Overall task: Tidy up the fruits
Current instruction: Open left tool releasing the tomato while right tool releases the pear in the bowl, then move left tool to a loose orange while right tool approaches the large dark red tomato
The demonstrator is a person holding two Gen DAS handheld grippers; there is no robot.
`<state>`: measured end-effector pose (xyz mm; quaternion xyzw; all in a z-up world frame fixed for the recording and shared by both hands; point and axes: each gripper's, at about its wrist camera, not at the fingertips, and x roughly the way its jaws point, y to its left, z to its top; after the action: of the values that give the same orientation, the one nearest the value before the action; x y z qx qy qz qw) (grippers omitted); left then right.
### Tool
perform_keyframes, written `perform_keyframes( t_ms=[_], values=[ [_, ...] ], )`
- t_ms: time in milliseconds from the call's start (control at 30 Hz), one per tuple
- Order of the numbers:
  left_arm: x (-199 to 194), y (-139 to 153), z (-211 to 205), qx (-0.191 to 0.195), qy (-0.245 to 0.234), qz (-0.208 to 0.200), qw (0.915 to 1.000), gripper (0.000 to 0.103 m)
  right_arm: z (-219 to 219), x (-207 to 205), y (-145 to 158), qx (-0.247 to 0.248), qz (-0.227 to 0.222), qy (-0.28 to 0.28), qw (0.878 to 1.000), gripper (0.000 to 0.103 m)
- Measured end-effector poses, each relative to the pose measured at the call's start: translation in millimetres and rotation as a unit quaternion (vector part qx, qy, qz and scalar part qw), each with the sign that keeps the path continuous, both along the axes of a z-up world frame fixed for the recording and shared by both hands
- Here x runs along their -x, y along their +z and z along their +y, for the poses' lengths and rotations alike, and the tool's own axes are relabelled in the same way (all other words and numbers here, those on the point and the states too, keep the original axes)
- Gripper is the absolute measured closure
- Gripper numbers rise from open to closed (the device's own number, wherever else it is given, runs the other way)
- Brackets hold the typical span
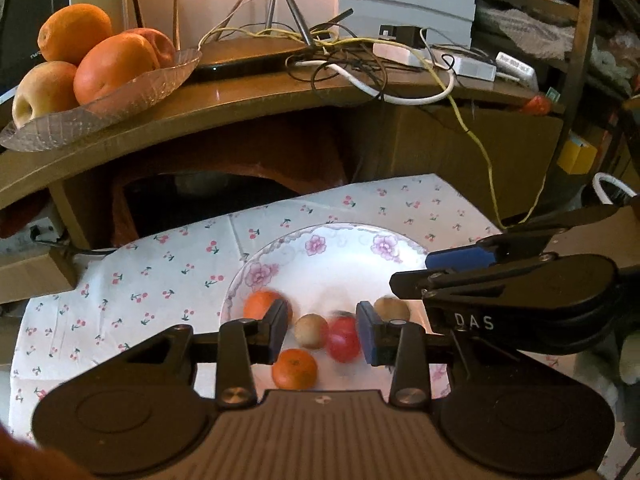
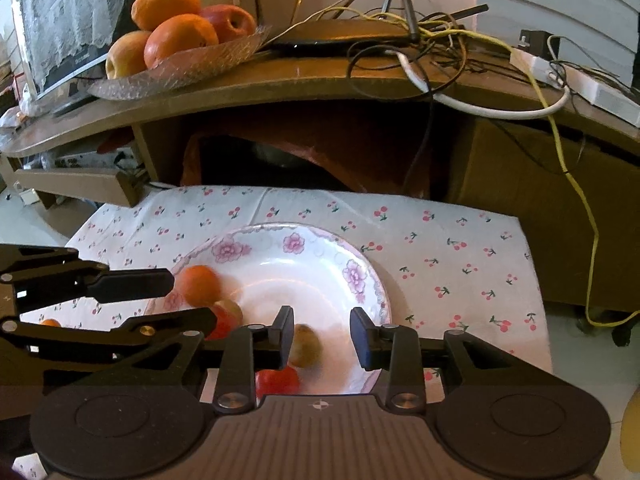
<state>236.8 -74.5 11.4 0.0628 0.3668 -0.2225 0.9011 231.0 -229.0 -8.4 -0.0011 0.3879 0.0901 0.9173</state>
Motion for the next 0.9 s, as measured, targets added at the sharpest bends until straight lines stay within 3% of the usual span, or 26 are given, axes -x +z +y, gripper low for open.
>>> perform_keyframes(
  t_ms=[367,667,733,800,900],
  values=[
    [4,14,15,0.000,0.012,-0.018,0.9998,0.059,4,11,13,-0.005,-0.015,0.003,1.000,0.069],
    [24,26,49,-0.011,0.018,-0.025,0.9995,0.059,39,46,18,-0.013,0.006,0.046,0.999,0.068],
    [33,27,62,-0.017,0.016,-0.027,0.9994,0.058,50,56,19,-0.019,0.006,0.056,0.998,0.065],
    [41,25,78,-0.025,0.018,-0.026,0.9992,0.058,60,64,19,-0.023,0.009,0.063,0.998,0.055],
    [53,20,102,-0.039,0.013,-0.025,0.9988,0.057,70,72,15,-0.025,0.018,0.068,0.997,0.053]
  ],
)
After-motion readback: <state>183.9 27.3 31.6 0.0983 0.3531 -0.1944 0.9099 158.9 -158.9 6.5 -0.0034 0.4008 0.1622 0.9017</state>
